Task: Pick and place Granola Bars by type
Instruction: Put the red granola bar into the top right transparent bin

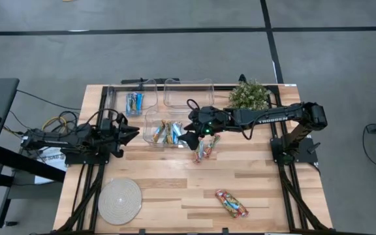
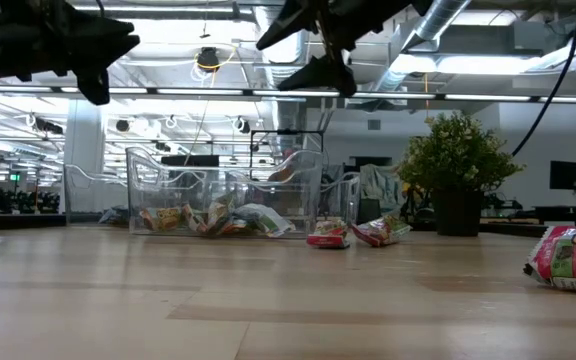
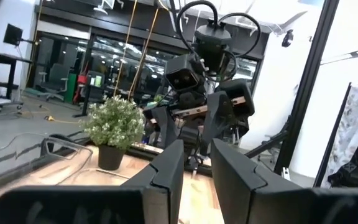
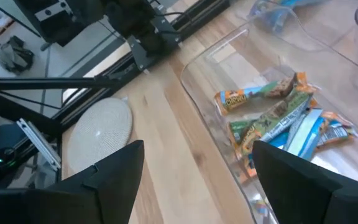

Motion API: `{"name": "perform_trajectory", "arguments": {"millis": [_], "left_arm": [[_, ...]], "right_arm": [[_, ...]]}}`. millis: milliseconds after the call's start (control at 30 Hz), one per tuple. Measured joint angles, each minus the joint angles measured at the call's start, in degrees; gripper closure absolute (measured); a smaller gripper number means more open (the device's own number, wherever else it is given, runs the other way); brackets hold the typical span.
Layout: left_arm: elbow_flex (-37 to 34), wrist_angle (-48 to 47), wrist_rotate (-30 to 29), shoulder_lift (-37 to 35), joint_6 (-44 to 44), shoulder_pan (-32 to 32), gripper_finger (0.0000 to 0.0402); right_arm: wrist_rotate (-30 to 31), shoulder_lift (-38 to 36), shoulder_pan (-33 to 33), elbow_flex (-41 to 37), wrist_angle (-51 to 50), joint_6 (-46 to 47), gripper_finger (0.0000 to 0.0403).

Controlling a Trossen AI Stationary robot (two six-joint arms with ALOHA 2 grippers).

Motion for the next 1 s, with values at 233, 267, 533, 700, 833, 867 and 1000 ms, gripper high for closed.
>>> {"name": "perform_trajectory", "arguments": {"millis": [233,267,533,700,833,867,1000], "left_arm": [[0.0,-5.8,1.1,0.0,-1.5,0.0,0.0328],[0.0,-6.9,1.5,0.0,-1.8,0.0,0.0328],[-0.1,-12.5,4.9,0.0,-3.3,-0.7,0.0328],[-0.1,-15.8,4.9,0.0,-4.4,-1.9,0.0328],[-0.1,-18.5,4.9,0.0,-5.8,-2.8,0.0328],[-0.2,-19.0,4.9,0.0,-6.1,-3.0,0.0328],[-0.2,-21.0,5.0,0.0,-7.4,-3.8,0.0328]], "right_arm": [[0.0,0.0,0.0,0.0,-0.5,0.0,0.0109],[0.0,0.0,0.0,0.0,-0.7,0.0,0.0109],[-1.7,0.0,0.0,0.0,-6.7,0.0,0.0109],[-3.6,0.0,0.3,0.0,-8.3,0.0,0.0109],[-3.6,0.0,0.9,0.0,-8.9,0.0,0.0109],[-3.6,0.0,1.1,0.0,-9.4,0.0,0.0109],[-3.6,0.0,1.9,0.0,-11.3,0.0,0.0109]]}}
